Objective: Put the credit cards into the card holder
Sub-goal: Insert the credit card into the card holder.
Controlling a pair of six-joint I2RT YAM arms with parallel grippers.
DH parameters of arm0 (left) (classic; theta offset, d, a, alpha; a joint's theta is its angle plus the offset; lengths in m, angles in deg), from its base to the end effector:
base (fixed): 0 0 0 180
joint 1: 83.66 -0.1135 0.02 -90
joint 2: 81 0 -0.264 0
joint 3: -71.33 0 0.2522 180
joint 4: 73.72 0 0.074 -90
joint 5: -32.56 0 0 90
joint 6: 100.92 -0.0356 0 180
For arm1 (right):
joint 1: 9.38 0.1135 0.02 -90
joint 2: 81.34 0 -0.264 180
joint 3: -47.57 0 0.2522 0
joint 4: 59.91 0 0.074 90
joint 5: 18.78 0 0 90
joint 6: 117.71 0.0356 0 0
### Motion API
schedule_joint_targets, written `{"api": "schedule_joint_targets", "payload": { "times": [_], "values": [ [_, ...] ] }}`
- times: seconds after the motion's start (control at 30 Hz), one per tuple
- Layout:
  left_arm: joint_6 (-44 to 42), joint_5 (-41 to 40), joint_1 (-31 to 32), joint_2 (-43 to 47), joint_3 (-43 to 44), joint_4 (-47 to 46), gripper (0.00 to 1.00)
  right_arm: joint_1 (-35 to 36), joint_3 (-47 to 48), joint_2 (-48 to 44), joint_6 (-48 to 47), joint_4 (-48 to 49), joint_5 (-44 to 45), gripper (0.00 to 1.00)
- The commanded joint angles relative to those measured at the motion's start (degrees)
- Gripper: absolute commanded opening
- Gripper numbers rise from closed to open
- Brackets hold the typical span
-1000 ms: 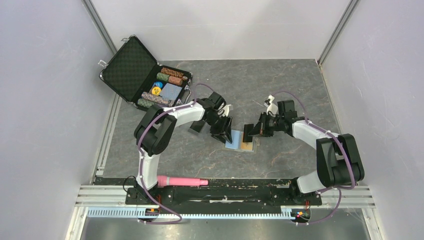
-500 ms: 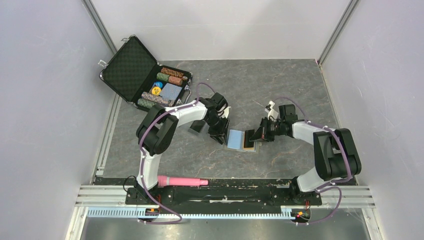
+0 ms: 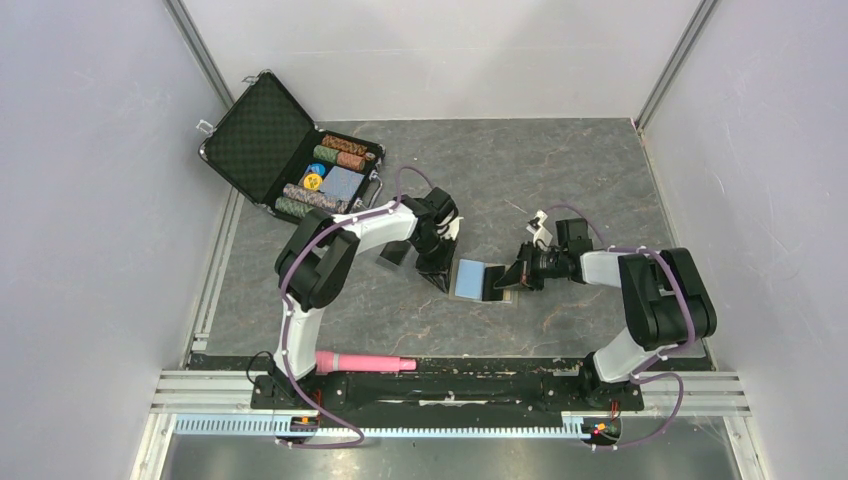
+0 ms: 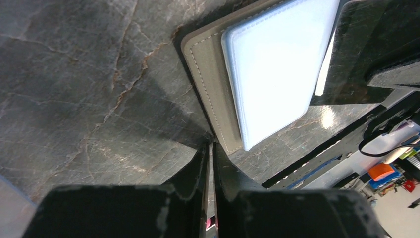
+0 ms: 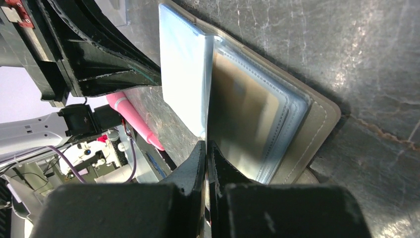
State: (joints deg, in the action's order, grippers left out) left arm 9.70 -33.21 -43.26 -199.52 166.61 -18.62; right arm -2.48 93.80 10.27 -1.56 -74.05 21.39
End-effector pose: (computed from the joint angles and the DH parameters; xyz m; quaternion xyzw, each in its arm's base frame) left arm 0.2946 -0.2699 0.1417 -0.1881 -0.9546 0.2303 0.0204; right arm 0.2486 0.0575 0.1143 0.0371 0.8812 0.4575 0.1129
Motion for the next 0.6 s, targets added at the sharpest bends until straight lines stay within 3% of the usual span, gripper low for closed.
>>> {"api": "schedule_joint_targets", "payload": {
  "times": [0.0, 0.57],
  "values": [
    [-4.1, -2.27, 0.99, -2.12, 0.67, 1.28, 0.11, 0.04, 0.64, 0.94, 0.79, 4.3, -2.37, 0.0],
    [-4.89, -3.28, 1.61, -3.31, 0.93, 2.09, 0.05, 0.5, 4.82, 5.54, 0.66, 4.69, -3.26, 0.0]
  ]
}}
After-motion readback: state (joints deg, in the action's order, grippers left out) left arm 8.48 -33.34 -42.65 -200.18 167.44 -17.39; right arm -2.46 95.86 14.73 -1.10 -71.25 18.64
